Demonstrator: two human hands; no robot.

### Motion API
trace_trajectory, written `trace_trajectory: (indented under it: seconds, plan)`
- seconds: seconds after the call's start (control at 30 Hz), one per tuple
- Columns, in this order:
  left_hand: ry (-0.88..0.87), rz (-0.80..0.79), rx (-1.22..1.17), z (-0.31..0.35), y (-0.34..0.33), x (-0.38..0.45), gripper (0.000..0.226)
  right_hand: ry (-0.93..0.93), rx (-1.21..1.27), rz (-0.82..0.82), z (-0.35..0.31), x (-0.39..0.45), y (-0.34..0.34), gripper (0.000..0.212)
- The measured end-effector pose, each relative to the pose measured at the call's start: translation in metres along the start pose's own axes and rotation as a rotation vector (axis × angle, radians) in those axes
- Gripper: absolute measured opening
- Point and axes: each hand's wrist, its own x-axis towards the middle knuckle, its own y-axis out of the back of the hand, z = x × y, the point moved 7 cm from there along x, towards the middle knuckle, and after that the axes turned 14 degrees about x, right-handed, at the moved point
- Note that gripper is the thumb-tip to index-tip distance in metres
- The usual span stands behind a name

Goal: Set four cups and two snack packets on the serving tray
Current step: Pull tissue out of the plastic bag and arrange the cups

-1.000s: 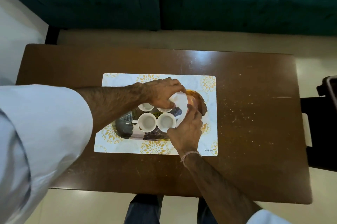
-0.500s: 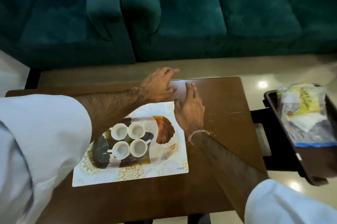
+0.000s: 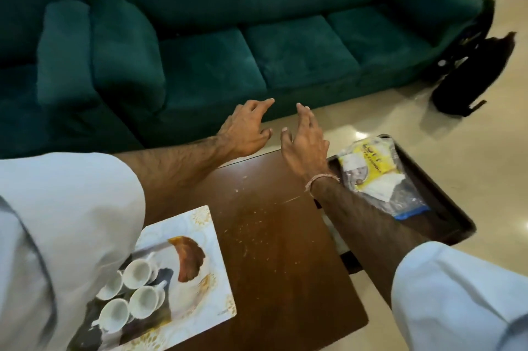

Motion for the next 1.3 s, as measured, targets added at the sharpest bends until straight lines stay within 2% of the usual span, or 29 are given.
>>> trace_trajectory:
  seconds: [0.23,0.57,0.97,1.2,1.3]
  plan:
    - [-0.095,-0.056,-0.012,0.127,-0.034,0.074,0.073,-0.104,-0.007,0.128,0.093,0.033,0.1,0.06]
    - [-0.203,-0.171,-0.024,0.263,-0.151,0.123,0.072,-0.308,-0.023,0.2,0.261,0.022,0.184,0.056]
    - [-0.273,-0.377,0.048,0.339,-0.29,0.107,0.073,-0.51,0.003,0.174,0.408,-0.028,0.192,0.061]
    - [-0.312,-0.474,0.091,0.362,-0.342,0.084,0.044,-0.576,0.015,0.177,0.458,-0.061,0.178,0.057]
    - [-0.334,-0.483,0.132,0.367,-0.358,0.08,0.041,-0.612,0.006,0.173,0.473,-0.072,0.171,0.052]
